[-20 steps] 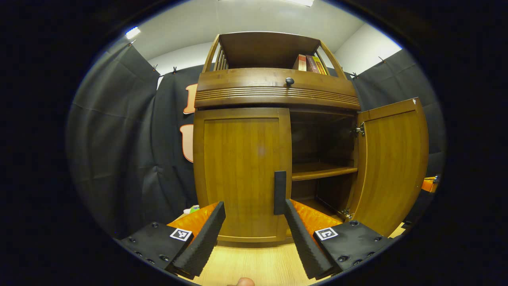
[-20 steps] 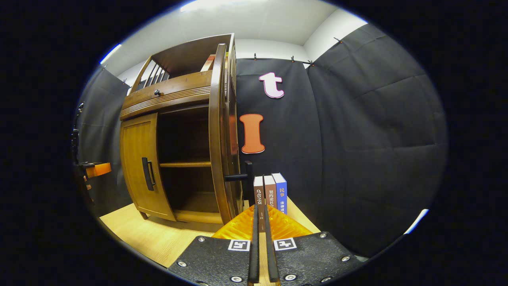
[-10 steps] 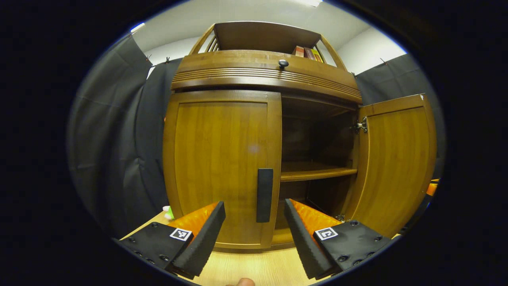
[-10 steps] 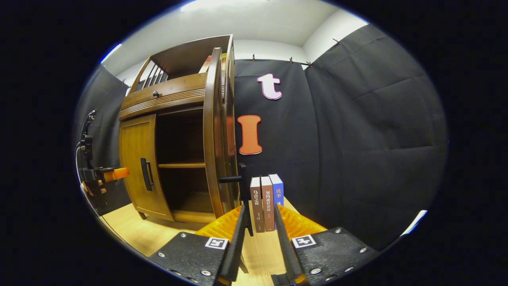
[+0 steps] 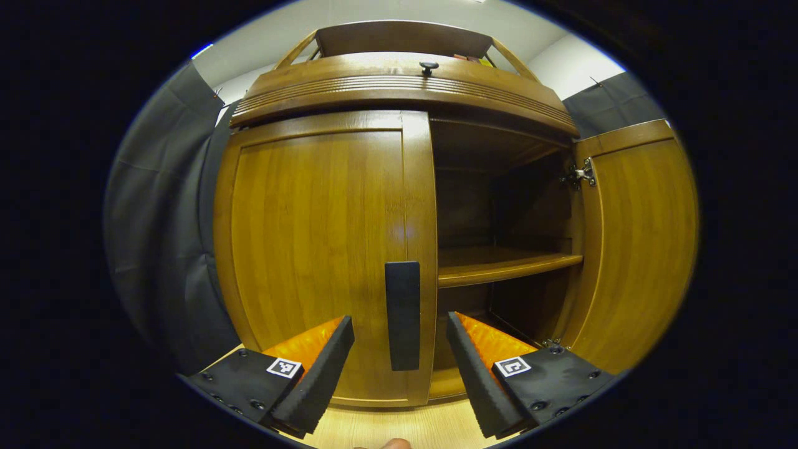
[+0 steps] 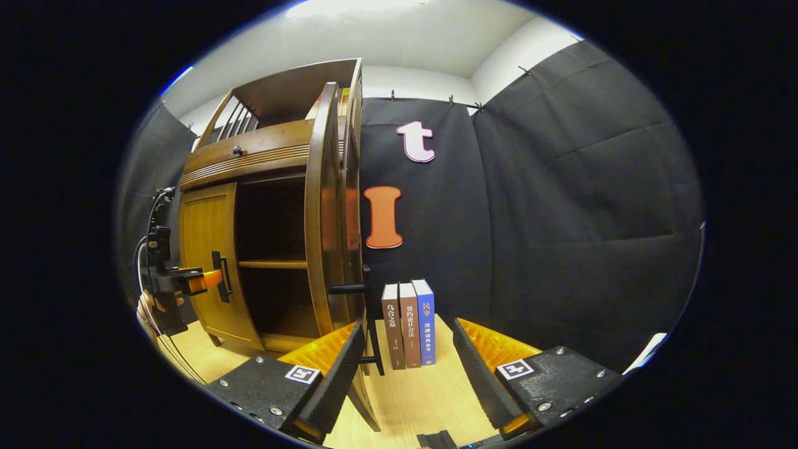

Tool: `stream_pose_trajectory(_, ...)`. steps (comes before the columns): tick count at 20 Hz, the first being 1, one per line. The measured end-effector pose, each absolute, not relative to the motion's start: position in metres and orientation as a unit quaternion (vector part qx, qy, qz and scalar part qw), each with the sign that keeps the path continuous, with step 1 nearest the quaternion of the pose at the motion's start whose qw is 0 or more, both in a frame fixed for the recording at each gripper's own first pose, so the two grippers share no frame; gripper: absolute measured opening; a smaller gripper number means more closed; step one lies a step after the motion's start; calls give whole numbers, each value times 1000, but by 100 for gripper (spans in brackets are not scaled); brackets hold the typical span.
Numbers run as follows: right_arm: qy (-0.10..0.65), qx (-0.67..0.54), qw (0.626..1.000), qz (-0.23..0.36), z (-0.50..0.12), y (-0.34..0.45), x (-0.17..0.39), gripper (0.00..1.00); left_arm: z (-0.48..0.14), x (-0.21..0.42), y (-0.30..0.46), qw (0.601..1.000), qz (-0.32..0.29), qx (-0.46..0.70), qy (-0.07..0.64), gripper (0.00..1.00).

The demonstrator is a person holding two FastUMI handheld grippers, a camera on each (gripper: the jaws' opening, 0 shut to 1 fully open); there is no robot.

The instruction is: Open the right door of the double-door shoe cabinet with the right hand, and open the left door with the left hand.

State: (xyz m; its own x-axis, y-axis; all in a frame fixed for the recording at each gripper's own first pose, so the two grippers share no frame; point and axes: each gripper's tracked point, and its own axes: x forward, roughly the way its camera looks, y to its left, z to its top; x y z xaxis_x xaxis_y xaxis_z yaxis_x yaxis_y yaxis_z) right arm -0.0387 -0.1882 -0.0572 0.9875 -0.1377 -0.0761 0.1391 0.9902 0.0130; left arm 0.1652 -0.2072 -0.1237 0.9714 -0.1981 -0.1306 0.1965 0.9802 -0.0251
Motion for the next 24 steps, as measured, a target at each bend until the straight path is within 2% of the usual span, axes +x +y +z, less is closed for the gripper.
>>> stream_pose_trajectory(3,36,10,997,-72,-58,-190,-38,99,-130,179,-211,992,-102,-7,68,96)
stream_pose_trajectory(4,36,10,997,-74,-57,-191,-38,88,-131,183,-210,993,-98,-6,68,96)
stream_pose_trajectory(7,35,15,997,-74,-57,-189,-37,88,-143,195,-210,993,-92,-5,77,94)
stream_pose_trajectory(17,32,8,996,-79,-56,-186,-37,88,-147,201,-220,992,-98,-8,80,40)
stream_pose_trajectory(18,32,9,996,-78,-56,-185,-38,88,-148,198,-219,992,-94,-10,86,37)
stream_pose_trajectory(19,32,10,996,-77,-55,-183,-41,99,-149,197,-218,992,-92,-8,88,34)
stream_pose_trajectory(22,32,9,996,-79,-54,-183,-44,99,-147,188,-215,990,-100,-12,95,29)
stream_pose_trajectory(24,31,12,996,-80,-52,-182,-45,99,-144,175,-209,989,-108,-16,99,31)
